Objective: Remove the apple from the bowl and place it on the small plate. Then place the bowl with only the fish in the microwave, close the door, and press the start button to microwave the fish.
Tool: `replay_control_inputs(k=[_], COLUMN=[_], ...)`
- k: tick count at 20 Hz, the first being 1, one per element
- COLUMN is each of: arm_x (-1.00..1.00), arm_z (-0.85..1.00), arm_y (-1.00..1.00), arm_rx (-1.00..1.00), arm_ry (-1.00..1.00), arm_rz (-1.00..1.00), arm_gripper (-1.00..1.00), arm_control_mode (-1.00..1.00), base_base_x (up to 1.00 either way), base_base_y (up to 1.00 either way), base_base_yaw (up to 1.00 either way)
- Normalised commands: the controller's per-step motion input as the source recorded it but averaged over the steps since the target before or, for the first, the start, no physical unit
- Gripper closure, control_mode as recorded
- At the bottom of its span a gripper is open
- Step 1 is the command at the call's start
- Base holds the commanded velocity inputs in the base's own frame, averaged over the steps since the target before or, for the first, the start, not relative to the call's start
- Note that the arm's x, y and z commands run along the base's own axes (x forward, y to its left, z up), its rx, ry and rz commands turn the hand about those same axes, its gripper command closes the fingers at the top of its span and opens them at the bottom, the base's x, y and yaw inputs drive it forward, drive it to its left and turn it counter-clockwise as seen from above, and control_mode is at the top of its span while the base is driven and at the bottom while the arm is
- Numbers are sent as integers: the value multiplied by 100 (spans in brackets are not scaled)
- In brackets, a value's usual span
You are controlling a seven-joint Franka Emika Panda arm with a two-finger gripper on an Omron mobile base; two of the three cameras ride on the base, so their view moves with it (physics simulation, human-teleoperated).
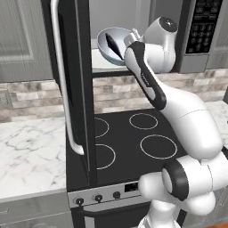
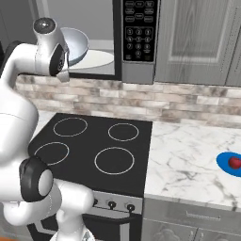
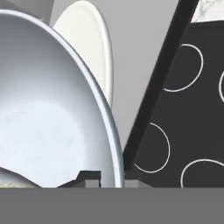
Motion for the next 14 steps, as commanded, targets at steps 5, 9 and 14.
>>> replay_control_inputs(k=[5,9,14], arm_x=[18,28,17], arm_z=[-8,0,0], arm_y=[0,0,0], arm_rx=[-5,-1,0], arm_ry=[8,0,-4], arm_rz=[0,0,1], arm_gripper=[100,100,100], arm_control_mode=[-100,-100,-100], base_base_x=[0,0,0], base_base_y=[0,0,0], base_base_yaw=[0,0,0])
